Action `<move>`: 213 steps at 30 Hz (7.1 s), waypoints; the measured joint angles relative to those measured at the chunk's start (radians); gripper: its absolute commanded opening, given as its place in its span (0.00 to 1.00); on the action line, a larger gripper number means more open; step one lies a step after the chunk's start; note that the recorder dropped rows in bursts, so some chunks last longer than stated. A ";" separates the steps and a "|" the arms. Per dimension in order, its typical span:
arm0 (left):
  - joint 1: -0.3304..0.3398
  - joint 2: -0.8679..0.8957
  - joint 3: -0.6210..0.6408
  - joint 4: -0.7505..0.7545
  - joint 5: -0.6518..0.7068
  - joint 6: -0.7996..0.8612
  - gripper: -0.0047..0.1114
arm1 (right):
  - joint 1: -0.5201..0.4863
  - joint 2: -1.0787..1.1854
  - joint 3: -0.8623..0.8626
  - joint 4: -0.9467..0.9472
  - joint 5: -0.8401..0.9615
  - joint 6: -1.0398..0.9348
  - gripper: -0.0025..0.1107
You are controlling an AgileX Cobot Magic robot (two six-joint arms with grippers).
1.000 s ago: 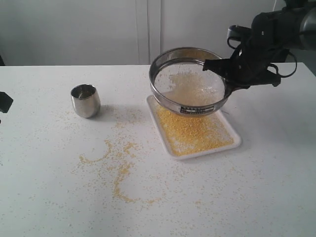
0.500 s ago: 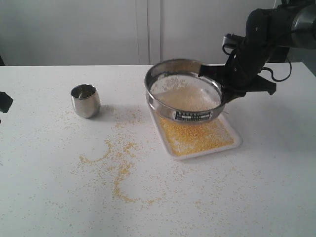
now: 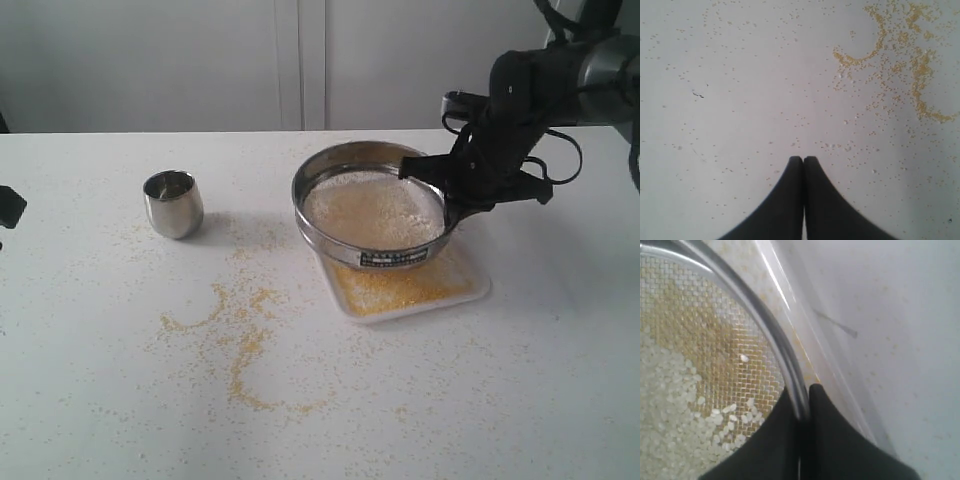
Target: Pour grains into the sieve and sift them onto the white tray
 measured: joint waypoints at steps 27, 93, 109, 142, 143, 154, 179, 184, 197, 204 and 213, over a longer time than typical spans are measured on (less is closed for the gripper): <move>0.000 0.000 0.000 0.002 0.000 0.000 0.04 | 0.008 -0.065 -0.010 -0.147 0.121 0.154 0.02; 0.000 0.000 0.000 0.004 0.000 0.000 0.04 | 0.449 -0.123 0.280 0.004 -0.170 0.012 0.02; 0.000 0.000 0.000 0.004 0.000 0.000 0.04 | 0.449 -0.052 0.280 0.010 -0.197 0.014 0.14; 0.000 0.000 0.000 0.004 0.000 0.000 0.04 | 0.449 -0.151 0.279 0.087 -0.133 0.059 0.35; 0.000 0.000 0.000 0.004 0.000 0.000 0.04 | 0.449 -0.168 0.279 0.087 -0.121 0.059 0.35; 0.000 0.000 0.000 0.004 0.000 0.000 0.04 | 0.449 -0.272 0.279 0.087 -0.038 0.059 0.34; 0.000 0.000 0.000 0.004 0.000 0.000 0.04 | 0.403 -0.349 0.279 0.071 0.245 -0.084 0.02; 0.000 0.000 0.000 0.004 0.000 0.000 0.04 | 0.330 -0.383 0.279 0.063 0.316 -0.110 0.02; 0.000 0.000 0.000 0.004 0.000 0.000 0.04 | 0.072 -0.552 0.324 0.001 0.431 -0.143 0.02; 0.000 0.000 0.000 0.004 0.000 0.000 0.04 | -0.096 -0.709 0.449 -0.025 0.404 -0.143 0.02; 0.000 0.000 0.000 0.004 0.000 0.000 0.04 | -0.108 -0.880 0.520 -0.147 0.394 -0.143 0.02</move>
